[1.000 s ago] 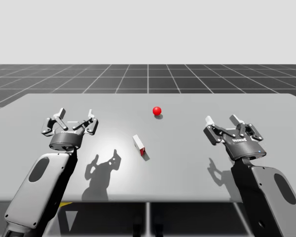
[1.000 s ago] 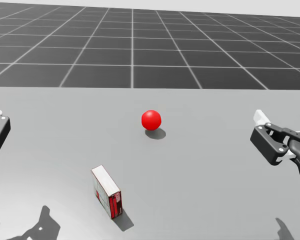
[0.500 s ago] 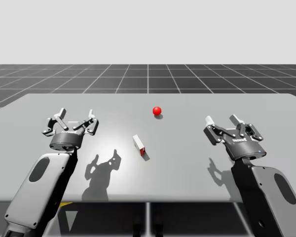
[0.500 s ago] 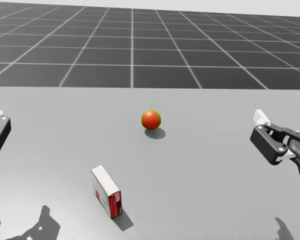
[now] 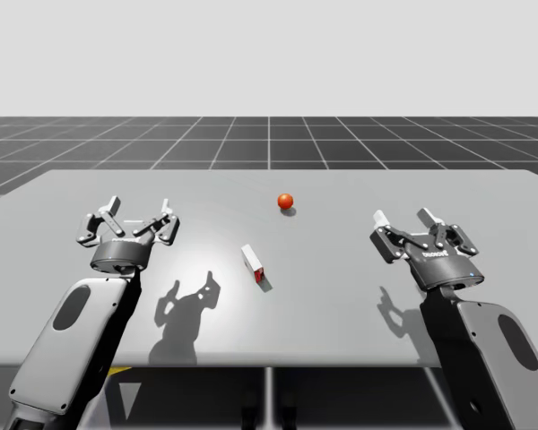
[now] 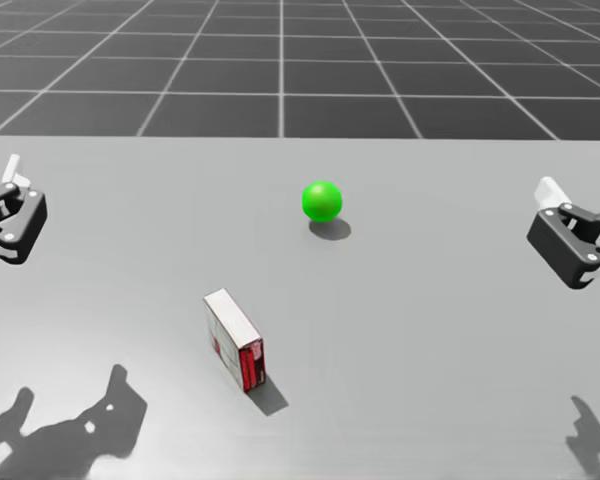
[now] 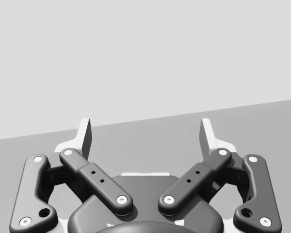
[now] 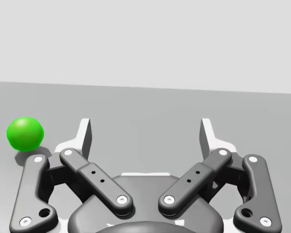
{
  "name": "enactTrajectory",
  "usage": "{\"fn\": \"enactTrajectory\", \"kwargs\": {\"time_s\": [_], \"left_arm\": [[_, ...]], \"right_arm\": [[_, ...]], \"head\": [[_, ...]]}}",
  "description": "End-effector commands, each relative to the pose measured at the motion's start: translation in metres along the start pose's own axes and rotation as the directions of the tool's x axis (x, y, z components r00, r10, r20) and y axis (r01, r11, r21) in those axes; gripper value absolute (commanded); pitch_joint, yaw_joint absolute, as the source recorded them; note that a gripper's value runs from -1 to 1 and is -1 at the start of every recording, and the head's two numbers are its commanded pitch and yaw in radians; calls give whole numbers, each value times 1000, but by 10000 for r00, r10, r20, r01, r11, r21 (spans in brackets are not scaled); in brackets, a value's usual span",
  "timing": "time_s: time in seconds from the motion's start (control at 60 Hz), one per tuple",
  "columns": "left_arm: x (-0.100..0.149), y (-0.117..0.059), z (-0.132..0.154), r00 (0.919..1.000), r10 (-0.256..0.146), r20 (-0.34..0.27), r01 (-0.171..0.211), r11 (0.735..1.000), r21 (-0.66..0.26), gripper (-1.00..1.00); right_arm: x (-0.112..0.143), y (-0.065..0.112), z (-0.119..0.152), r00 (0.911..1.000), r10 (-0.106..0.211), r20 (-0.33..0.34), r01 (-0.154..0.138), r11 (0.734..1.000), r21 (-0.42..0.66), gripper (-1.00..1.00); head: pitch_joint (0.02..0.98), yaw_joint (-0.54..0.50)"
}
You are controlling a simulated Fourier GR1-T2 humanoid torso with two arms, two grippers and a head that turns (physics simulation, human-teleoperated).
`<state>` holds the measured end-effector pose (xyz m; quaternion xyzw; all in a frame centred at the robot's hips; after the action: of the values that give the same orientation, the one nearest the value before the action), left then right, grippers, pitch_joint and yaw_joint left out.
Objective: Watch the red light. When it turns green, pick up the object.
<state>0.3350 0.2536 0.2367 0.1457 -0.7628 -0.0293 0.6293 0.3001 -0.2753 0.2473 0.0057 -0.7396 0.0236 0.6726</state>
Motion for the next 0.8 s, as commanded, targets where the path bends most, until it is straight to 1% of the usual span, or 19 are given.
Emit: {"fn": "enactTrajectory", "kwargs": {"time_s": [0.017, 0.033, 0.167, 0.25, 0.367, 0.383, 0.45, 0.483, 0.533, 0.55, 0.6, 0.633, 0.667, 0.7, 0.717, 0.733, 0.75, 0.783, 0.8], "left_arm": [[0, 0, 0, 10000, -1, 0, 1, 10000, 0, -1000], [0, 0, 0, 10000, -1, 0, 1, 10000, 0, -1000], [0, 0, 0, 10000, -1, -1, 1, 10000, -1, -1000], [0, 0, 0, 10000, -8, -45, 8, 10000, -68, -1000], [0, -3, 0, 9998, 44, -170, -46, 9999, -110, -1000], [0, -4, 0, 9998, 24, -197, -30, 9994, -354, -1000], [1, -6, 2, 9995, 98, -291, -113, 9985, -530, -1000], [4, -7, 3, 9985, 388, -388, -416, 9964, -732, -1000], [5, -7, 4, 9967, 654, -475, -695, 9935, -899, -1000], [8, -7, 4, 9944, 903, -556, -957, 9898, -1054, -1000], [12, -6, 6, 9909, 1182, -639, -1254, 9843, -1239, -1000], [17, -5, 10, 9849, 1536, -794, -1649, 9726, -1641, -1000], [21, -5, 13, 9793, 1770, -979, -1938, 9597, -2034, -1000], [23, -5, 16, 9779, 1797, -1071, -2002, 9526, -2293, -1000], [24, -6, 17, 9787, 1769, -1040, -1974, 9499, -2422, -1000], [26, -6, 21, 9791, 1741, -1054, -1978, 9361, -2909, -1000], [27, -7, 23, 9787, 1749, -1074, -1998, 9318, -3031, -1000], [29, -7, 25, 9760, 1845, -1156, -2128, 9209, -3267, -1000], [31, -8, 27, 9734, 1925, -1243, -2245, 9102, -3481, -1000]], "right_arm": [[0, 0, 0, 10000, 8, -12, -8, 10000, 2, -1000], [0, 0, 0, 10000, 7, -9, -7, 10000, 5, -1000], [0, 0, 0, 10000, 13, -18, -13, 10000, 3, -1000], [0, 0, 0, 10000, 15, -20, -15, 10000, 4, -1000], [0, 0, 0, 10000, 15, -20, -15, 10000, 4, -1000], [0, 0, 0, 10000, 15, -20, -15, 10000, 4, -1000], [0, 0, 0, 10000, 15, -20, -15, 10000, 4, -1000], [0, 0, 0, 10000, 45, -20, -45, 10000, -4, -1000], [0, 0, 0, 10000, 42, -10, -42, 10000, -9, -1000], [1, 1, 0, 10000, 30, -4, -30, 10000, -20, -1000], [0, 0, 0, 10000, 28, -11, -28, 10000, -43, -1000], [0, 0, 0, 10000, 15, -25, -15, 10000, -60, -1000], [0, 0, 0, 10000, 6, -27, -7, 10000, -70, -1000], [0, 0, 0, 10000, 4, -26, -4, 10000, -76, -1000], [0, 0, 0, 10000, 2, -25, -2, 10000, -79, -1000], [0, 0, 0, 10000, 3, -20, -3, 10000, -91, -1000], [0, 0, 0, 10000, 4, -19, -4, 10000, -95, -1000], [1, 0, 0, 10000, 14, -16, -14, 9999, -107, -1000], [0, 0, 0, 10000, 24, -13, -24, 9999, -110, -1000]], "head": [[698, -5], [718, 12], [783, 69], [805, 93], [807, 97], [808, 96], [809, 95], [810, 94], [811, 93], [810, 92], [809, 91], [811, 90], [813, 89], [812, 88], [812, 89], [812, 90], [812, 90], [813, 91], [814, 91]]}}
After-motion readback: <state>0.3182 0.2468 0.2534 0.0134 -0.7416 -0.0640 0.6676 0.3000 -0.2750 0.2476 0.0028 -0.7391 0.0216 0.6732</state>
